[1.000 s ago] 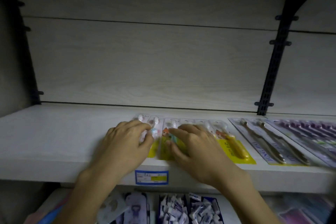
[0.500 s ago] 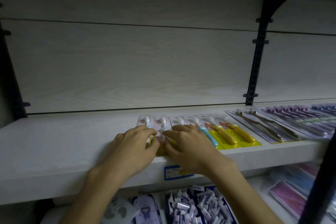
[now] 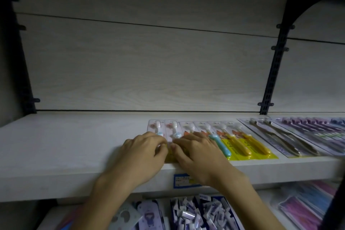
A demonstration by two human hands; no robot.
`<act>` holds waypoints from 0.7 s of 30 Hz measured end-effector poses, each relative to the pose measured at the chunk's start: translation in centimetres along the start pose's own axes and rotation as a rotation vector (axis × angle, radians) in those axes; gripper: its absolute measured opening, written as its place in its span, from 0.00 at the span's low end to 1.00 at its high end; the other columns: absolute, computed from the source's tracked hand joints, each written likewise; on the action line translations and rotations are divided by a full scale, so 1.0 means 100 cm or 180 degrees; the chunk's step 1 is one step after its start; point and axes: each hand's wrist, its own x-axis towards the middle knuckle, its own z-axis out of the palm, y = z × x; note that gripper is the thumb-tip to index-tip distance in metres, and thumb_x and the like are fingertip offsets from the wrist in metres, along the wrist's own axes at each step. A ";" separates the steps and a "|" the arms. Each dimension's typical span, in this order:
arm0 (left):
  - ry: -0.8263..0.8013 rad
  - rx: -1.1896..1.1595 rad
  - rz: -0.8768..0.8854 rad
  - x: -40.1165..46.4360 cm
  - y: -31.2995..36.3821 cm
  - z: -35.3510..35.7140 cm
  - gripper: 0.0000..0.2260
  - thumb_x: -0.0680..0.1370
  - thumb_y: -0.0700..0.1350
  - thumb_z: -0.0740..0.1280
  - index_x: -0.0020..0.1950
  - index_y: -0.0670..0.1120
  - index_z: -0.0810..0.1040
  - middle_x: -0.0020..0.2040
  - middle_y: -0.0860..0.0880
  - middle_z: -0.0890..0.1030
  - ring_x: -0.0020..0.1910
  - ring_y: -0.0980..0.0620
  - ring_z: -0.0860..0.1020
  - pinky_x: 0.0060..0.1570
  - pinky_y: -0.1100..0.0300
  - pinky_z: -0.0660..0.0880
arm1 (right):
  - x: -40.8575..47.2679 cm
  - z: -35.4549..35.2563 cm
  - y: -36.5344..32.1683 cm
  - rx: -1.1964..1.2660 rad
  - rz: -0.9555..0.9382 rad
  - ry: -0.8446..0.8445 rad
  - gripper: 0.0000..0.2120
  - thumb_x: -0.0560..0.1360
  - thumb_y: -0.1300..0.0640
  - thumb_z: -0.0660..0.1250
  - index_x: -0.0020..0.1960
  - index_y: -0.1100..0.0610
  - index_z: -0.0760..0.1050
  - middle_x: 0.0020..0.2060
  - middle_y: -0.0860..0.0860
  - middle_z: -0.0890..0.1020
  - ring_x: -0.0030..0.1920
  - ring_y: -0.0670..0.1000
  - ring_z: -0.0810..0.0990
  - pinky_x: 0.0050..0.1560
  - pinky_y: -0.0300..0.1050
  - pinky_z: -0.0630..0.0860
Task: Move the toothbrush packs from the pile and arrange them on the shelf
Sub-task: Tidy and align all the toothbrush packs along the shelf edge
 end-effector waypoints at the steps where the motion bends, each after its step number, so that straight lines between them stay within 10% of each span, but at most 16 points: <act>1: 0.0023 -0.0008 0.0000 -0.001 0.001 0.000 0.11 0.80 0.52 0.55 0.54 0.57 0.77 0.51 0.59 0.75 0.48 0.59 0.74 0.52 0.58 0.73 | -0.002 0.000 0.000 -0.0014 -0.0010 0.0028 0.25 0.78 0.39 0.43 0.59 0.45 0.74 0.56 0.45 0.78 0.60 0.48 0.71 0.63 0.53 0.67; 21: 0.0180 0.0111 -0.0120 -0.005 0.022 0.010 0.13 0.79 0.57 0.55 0.57 0.59 0.75 0.61 0.61 0.70 0.54 0.60 0.71 0.54 0.61 0.70 | -0.026 -0.021 0.017 -0.0315 -0.0119 0.0176 0.34 0.73 0.37 0.34 0.66 0.43 0.70 0.65 0.42 0.72 0.69 0.49 0.66 0.70 0.50 0.59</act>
